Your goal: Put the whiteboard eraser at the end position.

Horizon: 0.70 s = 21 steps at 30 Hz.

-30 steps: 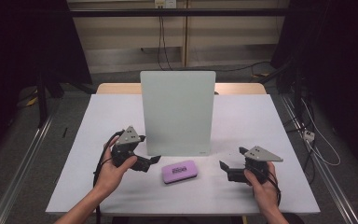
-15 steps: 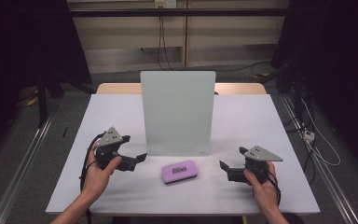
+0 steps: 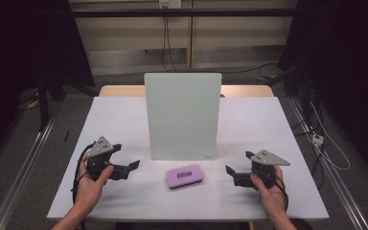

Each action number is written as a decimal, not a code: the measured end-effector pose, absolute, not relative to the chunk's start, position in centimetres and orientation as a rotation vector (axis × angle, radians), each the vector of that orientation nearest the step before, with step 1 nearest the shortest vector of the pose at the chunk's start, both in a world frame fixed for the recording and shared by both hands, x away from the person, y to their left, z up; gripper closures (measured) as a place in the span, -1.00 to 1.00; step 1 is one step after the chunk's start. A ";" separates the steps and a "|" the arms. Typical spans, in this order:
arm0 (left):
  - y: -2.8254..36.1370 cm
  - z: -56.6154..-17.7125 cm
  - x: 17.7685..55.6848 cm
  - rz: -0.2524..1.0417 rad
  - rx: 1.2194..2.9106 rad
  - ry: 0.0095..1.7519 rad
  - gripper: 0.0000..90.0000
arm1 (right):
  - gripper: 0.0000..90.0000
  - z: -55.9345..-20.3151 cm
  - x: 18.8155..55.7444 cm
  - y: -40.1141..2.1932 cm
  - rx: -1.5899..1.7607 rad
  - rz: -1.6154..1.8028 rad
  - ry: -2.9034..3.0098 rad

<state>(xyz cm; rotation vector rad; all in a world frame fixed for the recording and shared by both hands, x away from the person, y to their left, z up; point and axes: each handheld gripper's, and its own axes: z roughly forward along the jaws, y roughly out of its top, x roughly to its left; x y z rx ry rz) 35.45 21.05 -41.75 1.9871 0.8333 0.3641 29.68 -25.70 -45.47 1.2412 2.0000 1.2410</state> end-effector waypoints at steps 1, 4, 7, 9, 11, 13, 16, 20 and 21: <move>21.2 -42.0 35.3 0.363 1.983 0.844 -0.86 | -0.84 -45.5 29.7 -25.7 1.242 1.241 2.001; 21.6 -42.2 35.0 0.361 1.969 0.858 -0.86 | -0.84 -45.4 29.6 -25.7 1.238 1.241 2.001; 22.0 -42.5 34.8 0.370 1.941 0.875 -0.86 | -0.84 -45.4 29.6 -25.7 1.239 1.241 1.997; 22.3 -42.9 34.6 0.373 1.921 0.892 -0.87 | -0.84 -45.4 29.6 -25.7 1.241 1.242 1.994; 22.6 -43.2 34.4 0.377 1.920 0.898 -0.87 | -0.84 -45.4 29.5 -25.7 1.240 1.243 1.996; 22.8 -43.3 34.1 0.391 1.911 0.915 -0.88 | -0.84 -45.4 29.5 -25.7 1.239 1.241 1.997; 22.9 -43.4 33.8 0.401 1.904 0.918 -0.88 | -0.84 -45.4 29.5 -25.7 1.237 1.241 2.001; 22.6 -43.3 33.7 0.410 1.895 0.912 -0.88 | -0.84 -45.4 29.5 -25.9 1.243 1.239 2.005; 22.5 -43.3 33.7 0.410 1.900 0.909 -0.88 | -0.84 -45.5 29.4 -25.9 1.247 1.239 2.002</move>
